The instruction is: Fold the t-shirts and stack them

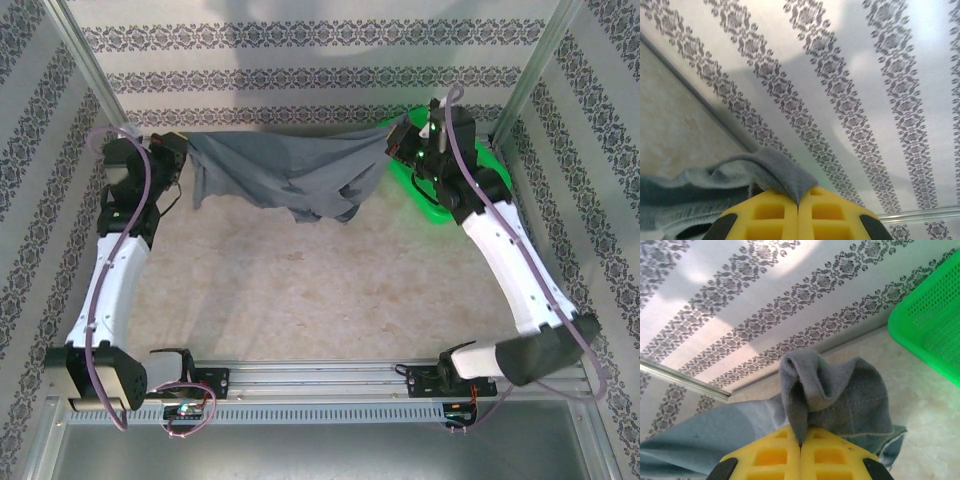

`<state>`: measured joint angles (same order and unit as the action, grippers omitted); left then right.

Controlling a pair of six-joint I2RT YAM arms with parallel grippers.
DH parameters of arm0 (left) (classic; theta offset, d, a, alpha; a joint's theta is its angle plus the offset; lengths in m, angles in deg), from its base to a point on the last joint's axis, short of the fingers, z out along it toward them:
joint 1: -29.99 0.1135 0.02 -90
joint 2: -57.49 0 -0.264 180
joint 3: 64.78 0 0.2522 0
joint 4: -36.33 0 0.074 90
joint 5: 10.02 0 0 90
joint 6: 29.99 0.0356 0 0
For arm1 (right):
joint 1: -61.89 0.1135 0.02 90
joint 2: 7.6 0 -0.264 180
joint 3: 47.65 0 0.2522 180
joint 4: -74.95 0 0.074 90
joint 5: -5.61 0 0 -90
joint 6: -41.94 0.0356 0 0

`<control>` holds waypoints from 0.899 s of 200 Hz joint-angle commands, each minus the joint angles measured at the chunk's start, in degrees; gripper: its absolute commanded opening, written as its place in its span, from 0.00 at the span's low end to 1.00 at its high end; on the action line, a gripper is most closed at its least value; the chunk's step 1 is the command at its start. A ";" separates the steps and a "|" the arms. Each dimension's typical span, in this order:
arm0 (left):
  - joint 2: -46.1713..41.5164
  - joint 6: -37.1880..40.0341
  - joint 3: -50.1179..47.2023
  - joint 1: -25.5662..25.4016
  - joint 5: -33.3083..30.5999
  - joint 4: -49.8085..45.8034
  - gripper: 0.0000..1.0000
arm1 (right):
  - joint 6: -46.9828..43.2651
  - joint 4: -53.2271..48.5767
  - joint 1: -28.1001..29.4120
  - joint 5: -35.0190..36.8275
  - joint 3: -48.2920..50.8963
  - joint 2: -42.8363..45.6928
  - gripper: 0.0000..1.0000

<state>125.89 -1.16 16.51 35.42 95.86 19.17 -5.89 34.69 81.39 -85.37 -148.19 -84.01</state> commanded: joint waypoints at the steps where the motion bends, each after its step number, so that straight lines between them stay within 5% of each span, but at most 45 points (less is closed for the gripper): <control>1: -0.83 3.16 0.06 2.58 -1.76 -1.86 0.00 | -2.47 0.68 1.69 3.67 4.10 3.79 0.00; 41: 5.99 3.96 1.87 4.14 3.26 -0.82 0.00 | -1.07 -0.11 0.49 2.28 5.46 0.56 0.00; 98: 19.80 10.09 4.67 6.82 6.94 -4.48 0.03 | 0.86 -0.04 -4.62 -6.23 0.26 -16.54 0.00; 154: 16.21 12.22 -0.67 6.43 6.88 -6.78 0.00 | 0.77 -1.93 -5.80 -8.78 1.36 -21.85 0.00; 169: 15.15 12.93 -2.42 6.43 6.31 -8.31 0.15 | 0.53 -2.06 -5.85 -8.88 1.78 -21.48 0.00; 180: 14.55 13.48 -3.25 6.43 5.38 -10.15 0.39 | 0.54 -1.95 -5.74 -9.22 2.35 -21.01 0.00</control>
<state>142.83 9.18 15.37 41.70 102.39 13.16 -4.97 32.68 75.95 -93.08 -146.12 -106.76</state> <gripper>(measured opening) 0.172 0.057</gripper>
